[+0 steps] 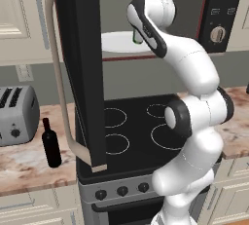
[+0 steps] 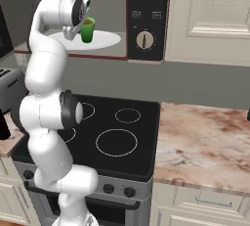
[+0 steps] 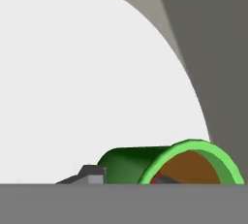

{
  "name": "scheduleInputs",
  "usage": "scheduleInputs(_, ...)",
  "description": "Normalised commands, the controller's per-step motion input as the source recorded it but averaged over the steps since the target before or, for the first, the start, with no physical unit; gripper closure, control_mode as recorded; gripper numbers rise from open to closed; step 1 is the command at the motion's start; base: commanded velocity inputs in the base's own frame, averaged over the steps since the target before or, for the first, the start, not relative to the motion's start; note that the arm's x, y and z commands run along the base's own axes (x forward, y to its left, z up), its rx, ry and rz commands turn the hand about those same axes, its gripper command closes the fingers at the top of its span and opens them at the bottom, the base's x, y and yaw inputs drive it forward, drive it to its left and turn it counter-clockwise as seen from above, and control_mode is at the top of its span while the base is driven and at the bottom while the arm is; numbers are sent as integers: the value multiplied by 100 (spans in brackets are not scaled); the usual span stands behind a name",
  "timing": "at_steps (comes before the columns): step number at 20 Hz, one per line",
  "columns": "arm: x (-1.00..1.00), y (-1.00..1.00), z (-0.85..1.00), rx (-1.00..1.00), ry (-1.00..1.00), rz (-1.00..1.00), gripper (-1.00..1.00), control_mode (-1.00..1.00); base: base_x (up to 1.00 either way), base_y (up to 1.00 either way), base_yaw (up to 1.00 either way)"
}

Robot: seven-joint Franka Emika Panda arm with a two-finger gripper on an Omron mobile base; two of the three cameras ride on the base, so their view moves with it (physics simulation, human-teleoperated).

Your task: Place the microwavable item in the microwave. Then, close the microwave door and press the start button.

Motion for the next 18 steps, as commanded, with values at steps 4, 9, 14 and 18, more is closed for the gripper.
scheduleInputs(4, 26, 22, -28, -2, 2, 4, 100, -100, 0, 0, 0)
scheduleInputs(9, 14, 7, -16, -1, -2, 2, -100, -100, 0, 0, 0)
scheduleInputs(14, 0, 0, 1, 0, -20, 2, -100, -100, 0, 0, 0)
scheduleInputs(18, -19, 0, 9, 0, -28, 3, -100, -100, 0, 0, 0)
